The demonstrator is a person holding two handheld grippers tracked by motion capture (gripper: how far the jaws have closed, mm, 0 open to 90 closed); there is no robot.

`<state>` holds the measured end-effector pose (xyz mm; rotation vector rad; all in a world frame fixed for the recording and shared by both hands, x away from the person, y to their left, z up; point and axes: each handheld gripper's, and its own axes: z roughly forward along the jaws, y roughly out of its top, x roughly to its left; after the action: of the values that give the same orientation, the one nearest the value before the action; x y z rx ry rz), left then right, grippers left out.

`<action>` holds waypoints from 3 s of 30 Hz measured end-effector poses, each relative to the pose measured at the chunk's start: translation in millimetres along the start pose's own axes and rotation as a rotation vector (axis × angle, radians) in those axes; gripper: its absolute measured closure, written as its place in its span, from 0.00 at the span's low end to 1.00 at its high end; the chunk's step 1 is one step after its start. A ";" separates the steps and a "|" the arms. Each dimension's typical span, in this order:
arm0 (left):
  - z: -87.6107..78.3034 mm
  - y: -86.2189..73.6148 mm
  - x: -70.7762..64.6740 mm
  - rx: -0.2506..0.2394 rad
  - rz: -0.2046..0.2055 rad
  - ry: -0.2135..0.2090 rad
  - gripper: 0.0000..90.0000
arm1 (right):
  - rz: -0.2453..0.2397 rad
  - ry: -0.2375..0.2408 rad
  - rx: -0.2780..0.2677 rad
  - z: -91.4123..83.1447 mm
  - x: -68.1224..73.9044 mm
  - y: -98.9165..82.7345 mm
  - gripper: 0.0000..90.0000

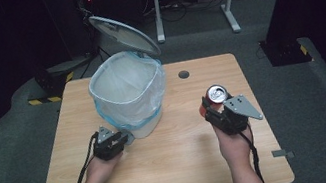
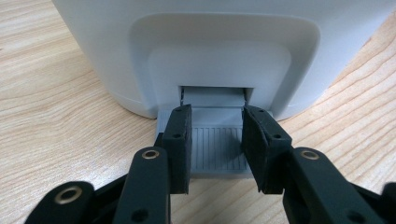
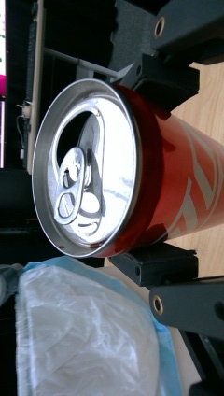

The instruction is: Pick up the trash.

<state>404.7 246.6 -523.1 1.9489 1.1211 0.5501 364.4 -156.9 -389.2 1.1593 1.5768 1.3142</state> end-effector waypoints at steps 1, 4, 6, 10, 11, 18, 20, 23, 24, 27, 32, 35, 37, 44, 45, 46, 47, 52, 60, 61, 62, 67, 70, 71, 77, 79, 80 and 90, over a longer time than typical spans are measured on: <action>0.0 0.0 0.0 0.001 0.000 0.000 0.70 | -0.002 -0.001 -0.005 -0.6 0.5 0.5 0.38; 0.3 0.4 0.9 -0.005 0.009 0.004 0.70 | -0.012 -0.002 -0.010 -1.0 3.0 1.7 0.38; 0.3 0.3 0.4 -0.004 0.008 0.005 0.70 | -0.020 -0.003 -0.017 -0.9 6.5 3.8 0.38; 0.3 0.3 0.5 -0.004 0.011 0.007 0.70 | -0.026 -0.007 -0.032 0.1 14.3 7.9 0.38; 0.3 0.3 0.5 -0.004 0.011 0.007 0.70 | -0.032 -0.010 -0.033 0.2 16.0 8.4 0.38; 0.3 -0.2 0.0 -0.003 0.005 0.002 0.70 | -0.031 -0.028 -0.048 -5.9 20.8 13.2 0.38; 0.2 -0.2 0.1 -0.003 0.006 0.003 0.70 | -0.025 -0.028 -0.057 -8.1 20.6 16.3 0.38; 0.2 -0.3 0.0 -0.004 0.006 0.002 0.70 | -0.031 -0.023 -0.082 -12.4 22.6 23.5 0.38; 0.2 -0.3 0.0 -0.004 0.006 0.002 0.70 | -0.031 -0.023 -0.082 -12.4 22.6 23.5 0.38; 0.2 -0.3 0.1 -0.004 0.007 0.004 0.70 | -0.023 -0.009 -0.114 -15.3 22.9 34.3 0.38; 0.2 -0.4 0.4 -0.004 0.001 -0.001 0.70 | -0.047 0.021 -0.168 -19.0 26.6 51.7 0.38; 0.1 -0.3 0.8 -0.004 0.003 0.000 0.70 | -0.048 0.030 -0.175 -18.4 29.2 56.0 0.38; 0.2 -0.3 0.3 -0.003 0.002 -0.001 0.70 | -0.049 0.041 -0.195 -19.1 33.3 63.8 0.38; 0.1 -0.3 0.4 -0.006 0.009 0.003 0.70 | -0.089 0.047 -0.231 -17.4 51.6 83.0 0.38; 0.2 -0.2 0.6 -0.007 0.010 0.003 0.70 | -0.095 0.049 -0.231 -16.2 55.0 85.3 0.38; 0.2 -0.2 0.8 -0.008 0.010 0.002 0.70 | -0.103 0.051 -0.232 -15.2 58.3 87.5 0.38; 0.2 -0.2 0.7 -0.006 0.009 0.002 0.70 | -0.106 0.051 -0.232 -14.7 61.0 89.1 0.38; 0.2 -0.2 0.6 -0.007 0.010 0.003 0.70 | -0.120 0.063 -0.249 -8.3 73.9 99.2 0.38; 0.3 -0.2 0.0 -0.006 0.010 0.006 0.70 | -0.117 0.079 -0.273 -0.7 83.7 112.0 0.38; 0.3 -0.2 0.0 -0.007 0.010 0.006 0.70 | -0.116 0.083 -0.279 -0.3 84.7 113.7 0.38; 0.2 -0.2 0.1 -0.007 0.009 0.006 0.70 | -0.114 0.086 -0.284 0.3 86.0 115.0 0.38; 0.2 -0.2 -0.2 -0.006 0.009 0.007 0.70 | -0.098 0.107 -0.290 4.8 91.6 120.6 0.38; 0.2 -0.2 -0.1 -0.006 0.008 0.007 0.70 | -0.097 0.121 -0.299 5.8 95.7 125.7 0.38; 0.2 -0.1 -0.1 -0.006 0.008 0.007 0.70 | -0.098 0.129 -0.302 6.4 98.5 127.6 0.38; 0.0 0.0 0.0 -0.003 0.009 0.007 0.70 | -0.097 0.165 -0.323 12.0 114.2 136.2 0.38; -0.1 0.0 0.1 -0.001 0.012 0.006 0.70 | -0.094 0.181 -0.326 13.6 119.3 137.9 0.38; -0.1 0.0 0.1 -0.001 0.012 0.006 0.70 | -0.094 0.181 -0.326 13.6 119.3 137.9 0.38; 0.0 0.1 0.4 -0.001 0.012 0.003 0.70 | -0.106 0.222 -0.330 34.8 149.3 142.0 0.38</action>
<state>404.9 246.9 -523.0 1.9557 1.1110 0.5603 376.9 3.8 -256.3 0.7383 1.4791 1.6024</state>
